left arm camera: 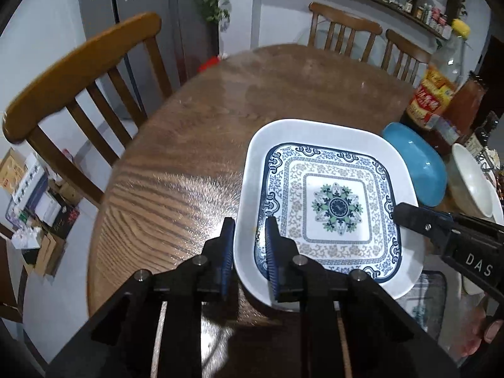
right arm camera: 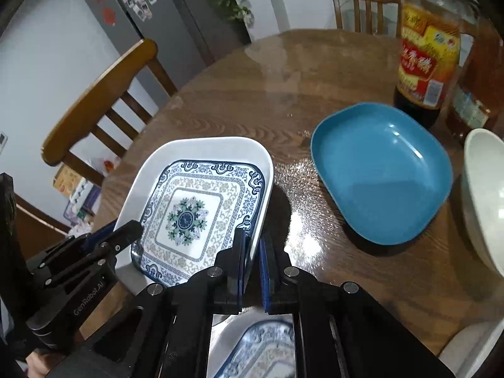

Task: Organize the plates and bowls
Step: 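Carry the patterned plate onto the smaller square patterned plate with the right gripper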

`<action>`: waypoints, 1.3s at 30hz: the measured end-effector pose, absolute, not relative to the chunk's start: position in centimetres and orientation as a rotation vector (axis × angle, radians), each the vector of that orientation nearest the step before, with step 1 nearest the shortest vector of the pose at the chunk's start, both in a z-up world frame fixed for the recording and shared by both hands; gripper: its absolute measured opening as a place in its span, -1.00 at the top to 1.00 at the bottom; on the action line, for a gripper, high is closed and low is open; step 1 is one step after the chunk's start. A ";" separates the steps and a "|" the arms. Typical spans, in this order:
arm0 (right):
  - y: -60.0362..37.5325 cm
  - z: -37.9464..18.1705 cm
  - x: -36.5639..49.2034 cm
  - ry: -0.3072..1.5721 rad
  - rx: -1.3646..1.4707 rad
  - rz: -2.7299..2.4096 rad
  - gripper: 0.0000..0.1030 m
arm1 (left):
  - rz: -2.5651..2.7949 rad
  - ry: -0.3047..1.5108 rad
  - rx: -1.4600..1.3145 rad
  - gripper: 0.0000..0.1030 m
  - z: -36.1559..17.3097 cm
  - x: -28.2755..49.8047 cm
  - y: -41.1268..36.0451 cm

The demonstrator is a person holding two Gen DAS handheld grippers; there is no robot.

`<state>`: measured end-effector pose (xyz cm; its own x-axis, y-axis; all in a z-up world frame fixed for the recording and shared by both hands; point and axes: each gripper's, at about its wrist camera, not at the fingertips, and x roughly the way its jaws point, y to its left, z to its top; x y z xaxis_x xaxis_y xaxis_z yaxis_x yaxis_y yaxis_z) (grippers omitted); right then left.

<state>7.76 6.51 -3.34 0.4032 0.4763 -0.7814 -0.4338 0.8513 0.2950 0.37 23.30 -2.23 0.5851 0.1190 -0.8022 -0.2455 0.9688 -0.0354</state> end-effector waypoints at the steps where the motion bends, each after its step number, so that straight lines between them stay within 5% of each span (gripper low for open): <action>1: 6.0 -2.9 7.4 0.995 0.058 0.577 0.80 | 0.207 0.913 -0.143 0.65 -1.6 -0.1 22.9; 20: -4.9 -2.5 -0.6 1.035 0.179 0.439 0.76 | 0.004 0.967 -0.055 0.65 -2.0 -3.7 14.1; 39: -4.9 -5.2 -2.8 1.111 0.080 0.415 0.74 | -0.008 1.058 -0.070 0.66 -4.8 -5.5 13.1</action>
